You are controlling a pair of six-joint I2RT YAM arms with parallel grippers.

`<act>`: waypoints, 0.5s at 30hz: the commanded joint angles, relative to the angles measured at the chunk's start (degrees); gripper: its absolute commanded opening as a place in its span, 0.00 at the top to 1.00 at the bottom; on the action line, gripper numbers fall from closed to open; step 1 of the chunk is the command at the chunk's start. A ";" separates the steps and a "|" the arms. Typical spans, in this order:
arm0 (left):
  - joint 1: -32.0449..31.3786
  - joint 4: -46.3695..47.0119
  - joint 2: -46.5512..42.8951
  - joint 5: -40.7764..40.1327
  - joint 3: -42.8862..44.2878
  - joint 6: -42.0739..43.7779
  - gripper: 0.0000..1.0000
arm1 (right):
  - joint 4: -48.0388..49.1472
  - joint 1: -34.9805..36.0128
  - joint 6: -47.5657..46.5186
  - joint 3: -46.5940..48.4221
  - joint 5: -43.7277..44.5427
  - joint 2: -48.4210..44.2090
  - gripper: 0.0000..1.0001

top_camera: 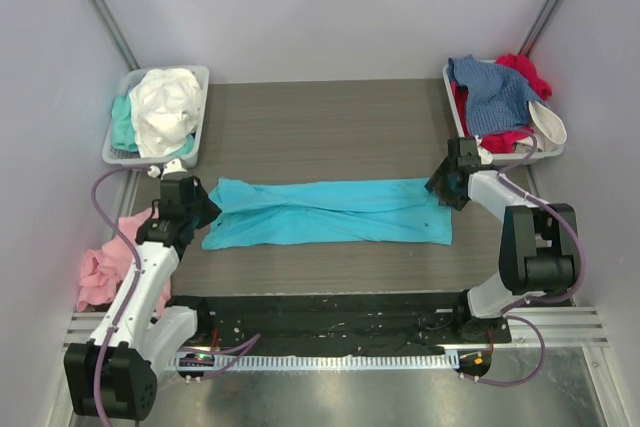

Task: Fold and stack the t-shirts
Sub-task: Fold the tshirt

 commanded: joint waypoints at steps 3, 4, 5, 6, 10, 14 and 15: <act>0.41 -1.64 -3.87 -2.93 -1.55 -2.37 1.00 | 0.82 -0.14 0.54 0.36 1.51 -4.46 0.38; 0.32 -1.91 -4.65 -3.11 -1.73 -2.72 1.00 | 0.65 -0.14 0.54 0.36 1.77 -4.72 0.38; 0.32 -2.17 -5.01 -3.46 -1.90 -2.90 1.00 | 0.65 -0.22 0.28 0.36 2.30 -5.08 0.37; 0.32 -2.26 -5.36 -3.55 -2.25 -2.99 1.00 | 0.56 -0.14 0.10 0.36 2.39 -5.51 0.38; 0.41 -2.53 -6.59 -3.64 -3.40 -4.13 0.99 | 0.38 -0.14 -0.25 0.62 2.83 -6.13 0.38; 0.32 -2.53 -6.77 -3.20 -4.63 -5.27 0.94 | 0.38 -0.14 -0.34 0.80 2.39 -5.87 0.38; 0.41 -2.53 -6.86 -3.11 -4.80 -5.45 0.91 | 0.30 -0.22 -0.34 0.89 2.22 -5.78 0.38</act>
